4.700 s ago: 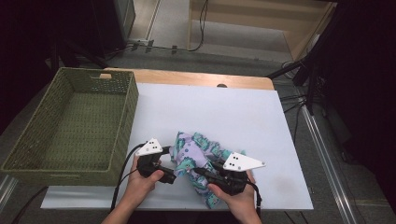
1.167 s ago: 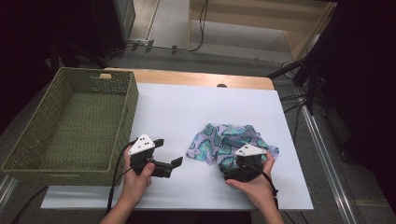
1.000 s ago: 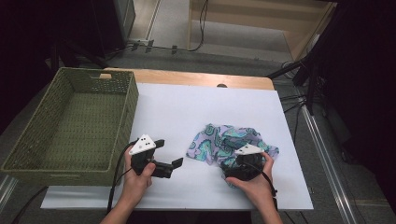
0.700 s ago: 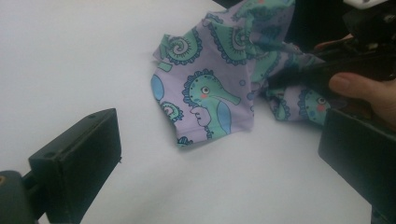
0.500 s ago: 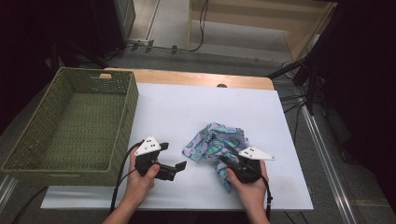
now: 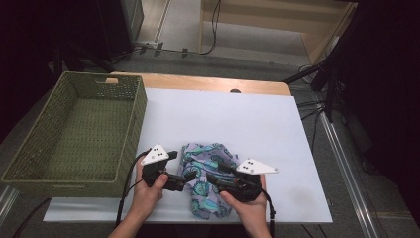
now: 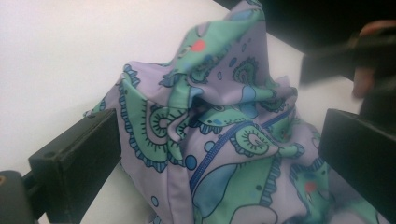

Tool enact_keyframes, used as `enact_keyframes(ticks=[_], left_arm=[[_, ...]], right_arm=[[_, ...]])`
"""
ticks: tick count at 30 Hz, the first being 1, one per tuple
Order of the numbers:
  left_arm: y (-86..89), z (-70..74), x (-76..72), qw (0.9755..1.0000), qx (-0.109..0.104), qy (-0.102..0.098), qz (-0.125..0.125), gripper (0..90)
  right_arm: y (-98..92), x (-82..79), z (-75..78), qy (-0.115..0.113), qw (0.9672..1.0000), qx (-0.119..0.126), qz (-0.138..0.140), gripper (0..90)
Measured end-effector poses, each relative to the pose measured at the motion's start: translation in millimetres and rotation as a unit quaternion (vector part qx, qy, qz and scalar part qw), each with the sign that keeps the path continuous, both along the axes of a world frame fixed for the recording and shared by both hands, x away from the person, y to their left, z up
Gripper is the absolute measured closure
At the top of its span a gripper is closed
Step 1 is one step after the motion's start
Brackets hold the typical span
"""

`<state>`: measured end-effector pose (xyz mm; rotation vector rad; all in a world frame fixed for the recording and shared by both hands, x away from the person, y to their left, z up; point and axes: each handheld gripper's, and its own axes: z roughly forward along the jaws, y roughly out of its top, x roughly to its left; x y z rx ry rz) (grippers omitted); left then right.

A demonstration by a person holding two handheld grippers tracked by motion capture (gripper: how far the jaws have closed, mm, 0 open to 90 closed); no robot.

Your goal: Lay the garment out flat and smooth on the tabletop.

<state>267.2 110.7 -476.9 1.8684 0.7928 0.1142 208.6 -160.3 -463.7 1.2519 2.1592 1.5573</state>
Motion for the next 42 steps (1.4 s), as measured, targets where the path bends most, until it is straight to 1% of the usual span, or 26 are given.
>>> enact_keyframes(ticks=[1, 2, 3, 4, 5, 6, 7, 8, 10, 11, 12, 14, 17, 21, 25, 27, 30, 32, 34, 35, 36, 37, 38, 39, 41, 42], left_arm=[[-0.2, -0.2, 0.2, 1.0, 0.0, 0.0, -0.001, 0.0], [-0.2, -0.2, 0.2, 1.0, 0.0, 0.0, -0.001, 0.0], [-1.6, -0.9, -0.4, 1.0, 0.002, 0.001, -0.003, 0.0], [-2.4, -1.3, -0.7, 1.0, 0.003, 0.0, -0.004, 0.0], [-3.1, -1.4, -1.1, 1.0, 0.004, 0.001, -0.006, 0.0], [-3.8, -1.5, -1.3, 0.9999, 0.005, 0.001, -0.009, 0.0], [-4.5, -1.6, -1.5, 1.0, 0.004, 0.0, -0.009, 0.0], [-4.8, -1.8, -1.4, 0.9999, 0.005, -0.001, -0.009, 0.0], [-4.8, -2.3, -1.3, 1.0, 0.005, 0.0, -0.008, 0.0], [-4.6, -2.5, -1.3, 0.9999, 0.006, 0.001, -0.008, 0.0], [-4.4, -2.8, -1.2, 0.9999, 0.006, 0.002, -0.008, 0.0], [-4.0, -3.0, -1.0, 0.9999, 0.006, 0.003, -0.008, 0.0], [-2.6, -2.0, -1.1, 1.0, 0.006, 0.001, -0.005, 0.0], [-2.0, -2.4, -0.6, 1.0, 0.007, 0.002, -0.003, 0.0], [-1.5, -3.7, -0.9, 1.0, 0.007, 0.004, -0.002, 0.0], [-0.7, -3.3, -0.8, 1.0, 0.007, 0.004, 0.0, 0.0], [0.2, -3.0, -0.5, 1.0, 0.006, 0.004, 0.0, 0.0], [0.5, -2.9, -0.2, 1.0, 0.007, 0.004, 0.0, 0.0], [0.8, -2.5, -0.1, 1.0, 0.006, 0.003, 0.0, 0.0], [0.8, -2.5, -0.1, 1.0, 0.006, 0.003, 0.0, 0.0], [0.7, -2.2, -0.1, 1.0, 0.007, 0.002, 0.0, 0.0], [0.4, -2.1, -0.1, 1.0, 0.008, 0.002, 0.001, 0.0], [-0.4, -2.1, -0.3, 1.0, 0.006, 0.002, 0.0, 0.0], [-0.7, -2.1, -0.4, 1.0, 0.006, 0.002, -0.001, 0.0], [-1.1, -2.6, -0.5, 1.0, 0.006, 0.003, -0.002, 0.0], [-1.2, -3.1, -0.3, 1.0, 0.006, 0.003, -0.001, 0.0]], right_arm=[[-11.6, 1.0, 7.3, -0.02, 0.9994, -0.009, -0.027, 33.0], [-17.2, 2.0, 8.0, -0.031, 0.9981, -0.02, -0.049, 30.9], [-22.3, 3.9, 6.5, -0.038, 0.9957, -0.04, -0.075, 27.5], [-26.7, 6.8, 2.8, -0.037, 0.9917, -0.065, -0.105, 23.2], [-30.4, 10.0, -2.7, -0.036, 0.9863, -0.089, -0.134, 19.9], [-33.6, 13.3, -8.9, -0.028, 0.9826, -0.102, -0.152, 18.3], [-36.4, 17.2, -15.4, -0.015, 0.9813, -0.104, -0.161, 17.7], [-37.7, 20.4, -21.1, 0.0, 0.9822, -0.1, -0.159, 17.8], [-35.2, 26.8, -31.0, 0.018, 0.9837, -0.109, -0.142, 21.0], [-32.6, 29.2, -35.4, 0.032, 0.9847, -0.111, -0.13, 29.2], [-30.6, 31.2, -39.8, 0.042, 0.9867, -0.109, -0.114, 40.5], [-29.0, 33.5, -47.5, 0.054, 0.9882, -0.109, -0.092, 63.3], [-33.7, 32.2, -49.3, 0.05, 0.9883, -0.108, -0.095, 82.9], [-45.5, 28.9, -43.7, 0.038, 0.9883, -0.095, -0.113, 86.5], [-69.9, 20.1, -37.6, 0.033, 0.9845, -0.086, -0.15, 86.8], [-81.6, 14.7, -36.7, 0.032, 0.9796, -0.096, -0.174, 86.7], [-102.1, 6.8, -39.6, 0.045, 0.9744, -0.092, -0.2, 86.7], [-116.4, 1.0, -42.9, 0.056, 0.9686, -0.094, -0.223, 86.7], [-131.1, -3.8, -46.5, 0.07, 0.9611, -0.092, -0.251, 86.6], [-131.1, -3.8, -46.5, 0.07, 0.9611, -0.092, -0.251, 86.6], [-137.9, -5.7, -48.2, 0.079, 0.9573, -0.088, -0.264, 86.0], [-148.4, -8.3, -50.7, 0.088, 0.9473, -0.094, -0.293, 77.0], [-151.9, -9.4, -49.9, 0.086, 0.9432, -0.099, -0.305, 70.5], [-154.3, -10.5, -47.3, 0.078, 0.945, -0.091, -0.304, 65.0], [-154.5, -12.4, -36.8, 0.048, 0.9534, -0.071, -0.289, 54.8], [-151.0, -13.2, -30.3, 0.03, 0.9576, -0.069, -0.278, 52.6]])
